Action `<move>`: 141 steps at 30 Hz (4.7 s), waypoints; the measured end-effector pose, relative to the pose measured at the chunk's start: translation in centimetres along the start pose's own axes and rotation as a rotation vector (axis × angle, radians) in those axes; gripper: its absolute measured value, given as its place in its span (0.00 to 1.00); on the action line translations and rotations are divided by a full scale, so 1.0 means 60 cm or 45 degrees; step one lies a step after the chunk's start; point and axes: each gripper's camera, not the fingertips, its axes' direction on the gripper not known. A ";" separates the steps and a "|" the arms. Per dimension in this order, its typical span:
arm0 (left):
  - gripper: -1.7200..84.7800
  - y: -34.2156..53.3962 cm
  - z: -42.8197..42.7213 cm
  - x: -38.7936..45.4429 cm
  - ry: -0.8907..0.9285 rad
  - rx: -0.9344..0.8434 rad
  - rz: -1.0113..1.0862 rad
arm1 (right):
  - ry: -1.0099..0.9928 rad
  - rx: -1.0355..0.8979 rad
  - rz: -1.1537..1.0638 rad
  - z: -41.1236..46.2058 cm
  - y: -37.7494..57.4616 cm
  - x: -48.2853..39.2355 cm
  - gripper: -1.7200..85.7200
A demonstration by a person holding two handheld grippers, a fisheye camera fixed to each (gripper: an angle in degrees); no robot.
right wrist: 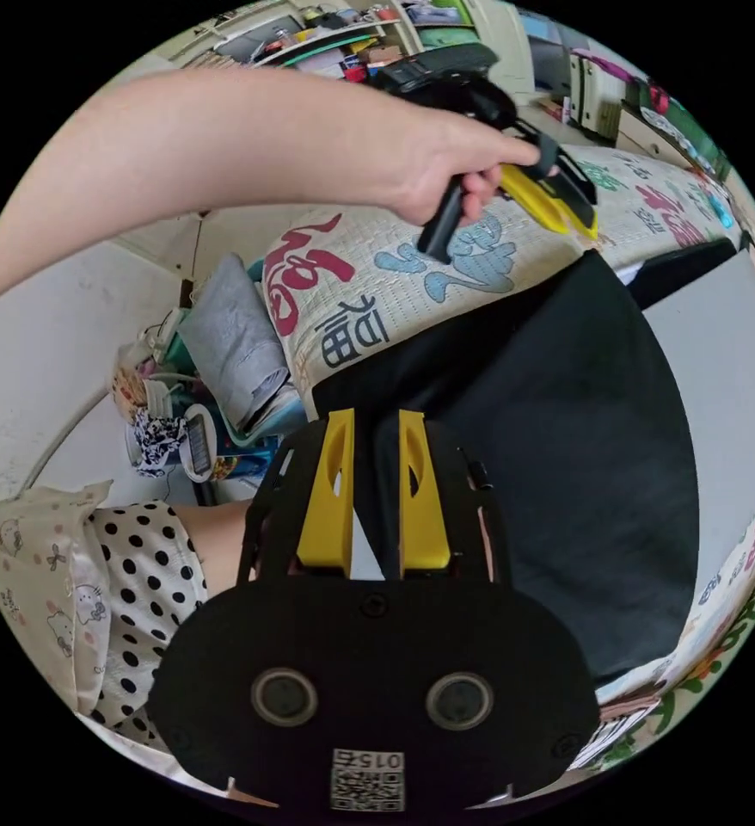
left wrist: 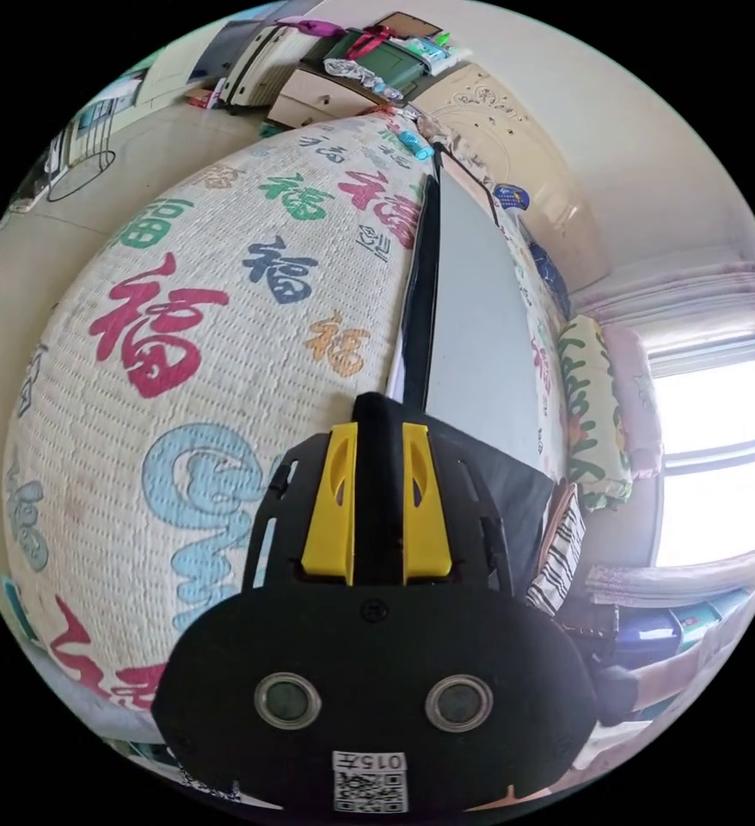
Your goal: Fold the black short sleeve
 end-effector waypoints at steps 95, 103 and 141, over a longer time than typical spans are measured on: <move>0.03 0.072 0.851 1.587 -0.392 -0.698 1.479 | -0.294 0.358 1.431 -0.462 0.724 -0.121 0.03; 0.03 0.006 0.730 1.649 0.287 -0.352 1.375 | 0.149 0.407 1.555 -0.758 0.809 -0.255 0.03; 0.10 -0.047 0.356 0.648 -0.109 -0.205 0.411 | 0.135 0.099 0.911 -0.811 0.108 -0.288 0.07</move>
